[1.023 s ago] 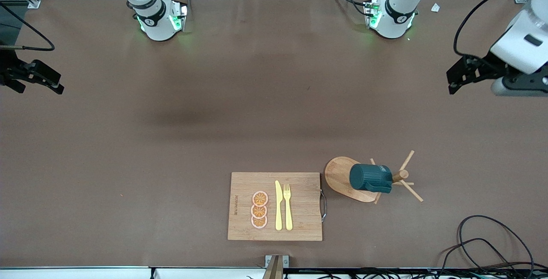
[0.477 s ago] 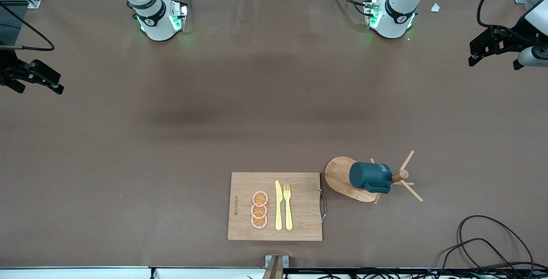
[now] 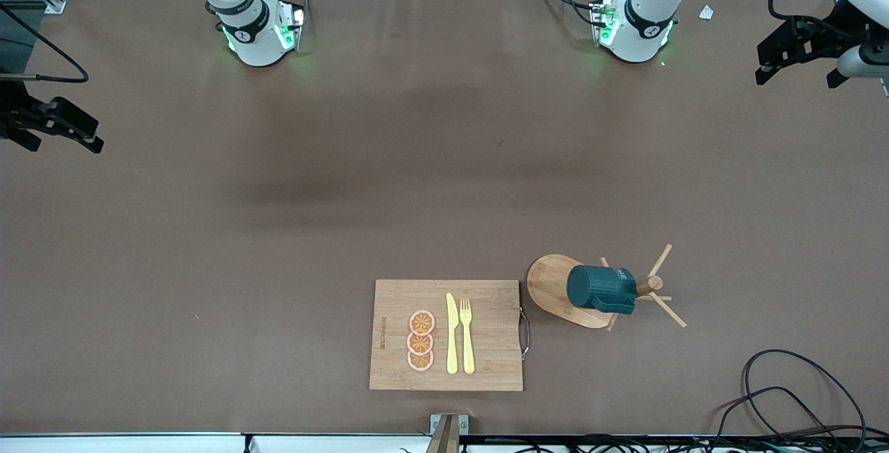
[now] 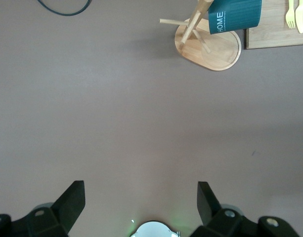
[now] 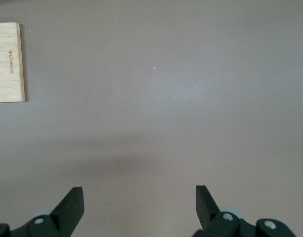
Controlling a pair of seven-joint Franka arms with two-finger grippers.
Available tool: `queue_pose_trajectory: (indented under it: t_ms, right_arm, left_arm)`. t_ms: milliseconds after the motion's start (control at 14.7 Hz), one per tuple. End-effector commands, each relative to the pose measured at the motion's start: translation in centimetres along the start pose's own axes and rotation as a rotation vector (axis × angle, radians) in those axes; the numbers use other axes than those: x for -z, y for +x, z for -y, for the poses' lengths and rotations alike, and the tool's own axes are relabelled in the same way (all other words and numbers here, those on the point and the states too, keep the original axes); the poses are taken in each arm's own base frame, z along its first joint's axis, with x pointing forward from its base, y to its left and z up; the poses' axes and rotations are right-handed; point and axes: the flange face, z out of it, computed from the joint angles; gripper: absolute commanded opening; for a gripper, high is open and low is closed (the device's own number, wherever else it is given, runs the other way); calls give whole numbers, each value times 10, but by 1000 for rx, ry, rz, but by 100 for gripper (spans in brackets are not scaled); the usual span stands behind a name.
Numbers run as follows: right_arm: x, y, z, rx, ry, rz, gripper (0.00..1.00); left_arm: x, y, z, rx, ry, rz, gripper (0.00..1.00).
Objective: Pass cup and hang on rack
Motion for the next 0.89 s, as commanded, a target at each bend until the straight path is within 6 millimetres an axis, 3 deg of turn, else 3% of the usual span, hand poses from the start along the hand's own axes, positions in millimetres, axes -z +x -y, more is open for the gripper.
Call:
queue_pose_trajectory:
  t_ms: [0,818]
  right_arm:
    - [2,1,-4,9,9,-5,100]
    - [2,1,-3,10,9,-5,100]
  left_arm:
    - [0,-14,-6,6,-4,0,100]
    - [-7,2,-9,-3,-44,30,100]
